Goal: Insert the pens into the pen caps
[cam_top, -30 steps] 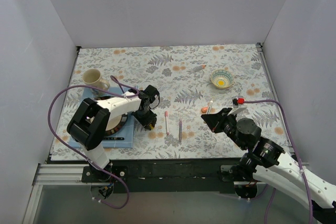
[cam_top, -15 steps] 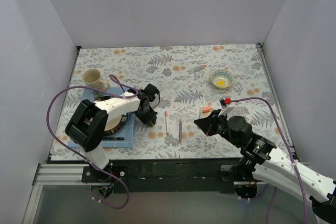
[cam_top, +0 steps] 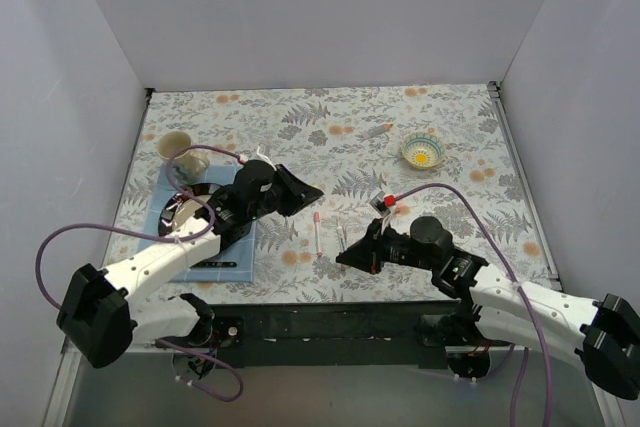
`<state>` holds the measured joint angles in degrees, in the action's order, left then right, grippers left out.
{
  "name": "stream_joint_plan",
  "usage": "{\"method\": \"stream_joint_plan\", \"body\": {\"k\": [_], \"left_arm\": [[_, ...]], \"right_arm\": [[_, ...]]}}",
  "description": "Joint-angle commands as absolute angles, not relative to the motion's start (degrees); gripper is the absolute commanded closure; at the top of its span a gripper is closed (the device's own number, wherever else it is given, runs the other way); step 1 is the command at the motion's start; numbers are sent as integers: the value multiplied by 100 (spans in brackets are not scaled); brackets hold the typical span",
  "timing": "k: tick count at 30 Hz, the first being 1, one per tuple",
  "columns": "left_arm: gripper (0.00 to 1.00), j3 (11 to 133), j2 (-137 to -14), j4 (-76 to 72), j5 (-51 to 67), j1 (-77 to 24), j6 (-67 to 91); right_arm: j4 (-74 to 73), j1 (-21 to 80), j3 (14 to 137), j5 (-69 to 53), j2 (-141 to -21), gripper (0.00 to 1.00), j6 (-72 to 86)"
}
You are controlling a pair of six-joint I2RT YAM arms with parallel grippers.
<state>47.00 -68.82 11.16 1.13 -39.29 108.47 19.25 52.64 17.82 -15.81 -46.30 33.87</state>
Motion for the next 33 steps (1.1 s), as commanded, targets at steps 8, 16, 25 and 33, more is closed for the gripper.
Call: {"method": "stream_joint_plan", "body": {"k": [8, 16, 25, 33], "left_arm": [[100, 3709, -6030, -1846, 1810, -3981, 9835], [100, 3437, -5827, -2083, 2092, -3981, 9677], [100, 3278, -5818, -2189, 2259, -3990, 9483], [100, 3208, -5845, -2162, 2329, -3990, 9369]], "right_arm": [[3050, 5274, 2258, -1846, -5431, 99, 3507], [3041, 5282, 2347, -1635, -5537, 99, 3568], [2936, 5273, 2355, -1468, -5379, 99, 3568], [2953, 5282, 2355, -1459, -5423, 99, 3603]]}}
